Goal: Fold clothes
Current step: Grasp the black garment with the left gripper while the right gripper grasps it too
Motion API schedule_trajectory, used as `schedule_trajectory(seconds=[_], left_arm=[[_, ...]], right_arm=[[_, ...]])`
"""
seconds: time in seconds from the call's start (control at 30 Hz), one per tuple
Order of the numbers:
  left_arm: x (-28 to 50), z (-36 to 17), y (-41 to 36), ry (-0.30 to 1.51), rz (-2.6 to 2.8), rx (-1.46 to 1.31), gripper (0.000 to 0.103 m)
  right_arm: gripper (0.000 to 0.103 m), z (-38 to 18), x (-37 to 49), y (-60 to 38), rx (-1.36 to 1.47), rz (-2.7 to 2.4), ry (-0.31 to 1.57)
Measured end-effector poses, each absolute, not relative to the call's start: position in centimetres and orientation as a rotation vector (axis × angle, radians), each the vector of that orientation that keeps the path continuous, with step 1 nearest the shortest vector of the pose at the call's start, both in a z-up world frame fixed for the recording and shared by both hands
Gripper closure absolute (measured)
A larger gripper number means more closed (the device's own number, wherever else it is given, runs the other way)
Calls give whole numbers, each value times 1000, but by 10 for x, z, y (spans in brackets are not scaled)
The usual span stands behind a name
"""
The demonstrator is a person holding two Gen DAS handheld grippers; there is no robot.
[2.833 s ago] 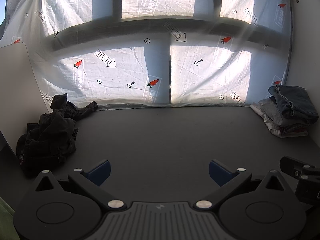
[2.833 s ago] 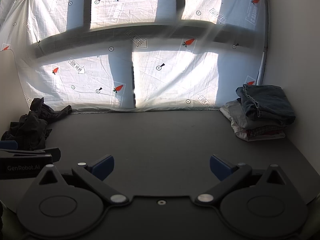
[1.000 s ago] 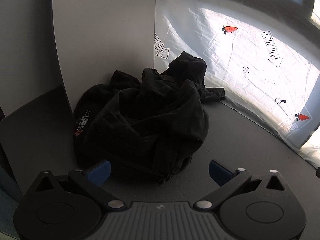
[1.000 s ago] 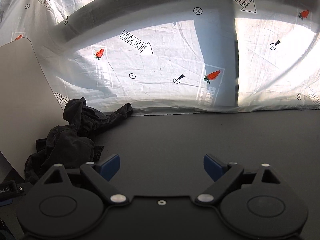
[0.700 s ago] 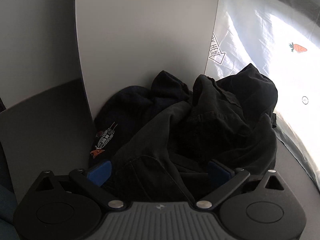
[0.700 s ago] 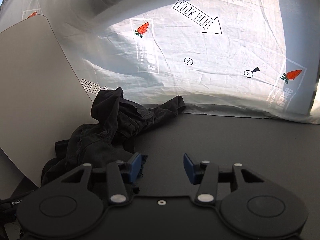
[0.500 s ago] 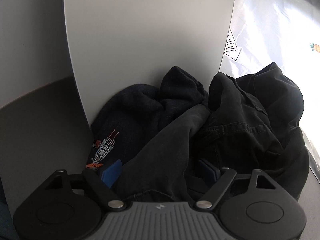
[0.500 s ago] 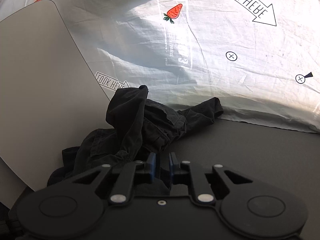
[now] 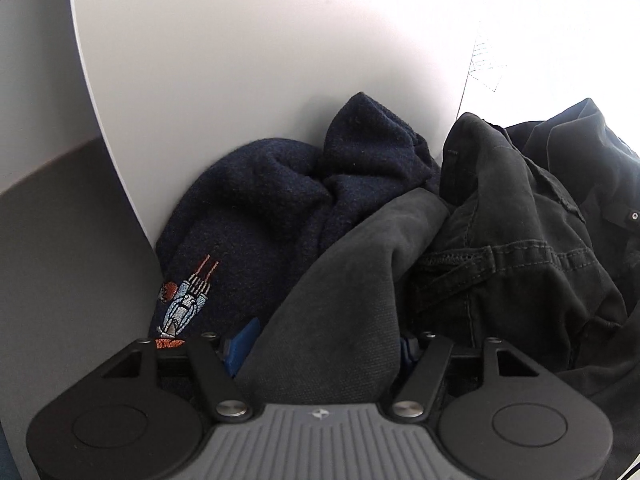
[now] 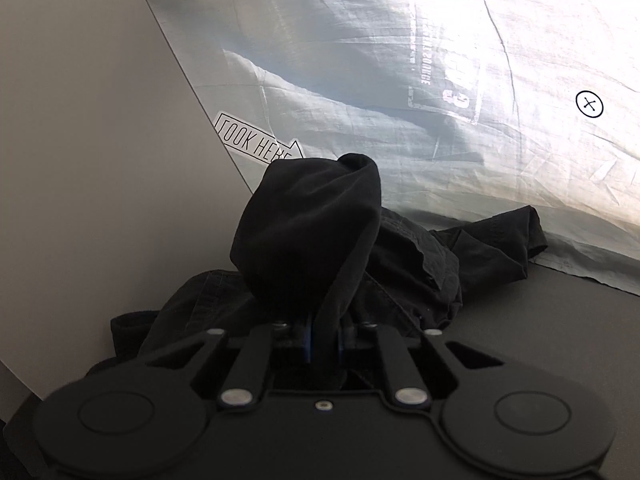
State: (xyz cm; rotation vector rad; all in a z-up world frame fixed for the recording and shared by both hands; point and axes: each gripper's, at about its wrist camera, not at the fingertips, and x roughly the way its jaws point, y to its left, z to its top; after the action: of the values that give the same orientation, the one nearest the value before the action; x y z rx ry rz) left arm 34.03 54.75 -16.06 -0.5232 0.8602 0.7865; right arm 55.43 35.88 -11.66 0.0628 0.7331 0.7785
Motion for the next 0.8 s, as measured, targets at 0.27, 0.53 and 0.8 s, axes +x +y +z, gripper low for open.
schedule_trajectory(seconds=[0.27, 0.53, 0.8], left_arm=[[319, -132, 508, 834, 687, -501, 55], [301, -110, 381, 869, 370, -462, 57], [266, -142, 272, 1003, 93, -587, 57]], right_arm=[[99, -82, 501, 246, 48, 463, 485], [99, -34, 391, 62, 52, 115, 279], [95, -47, 363, -91, -81, -287, 435]])
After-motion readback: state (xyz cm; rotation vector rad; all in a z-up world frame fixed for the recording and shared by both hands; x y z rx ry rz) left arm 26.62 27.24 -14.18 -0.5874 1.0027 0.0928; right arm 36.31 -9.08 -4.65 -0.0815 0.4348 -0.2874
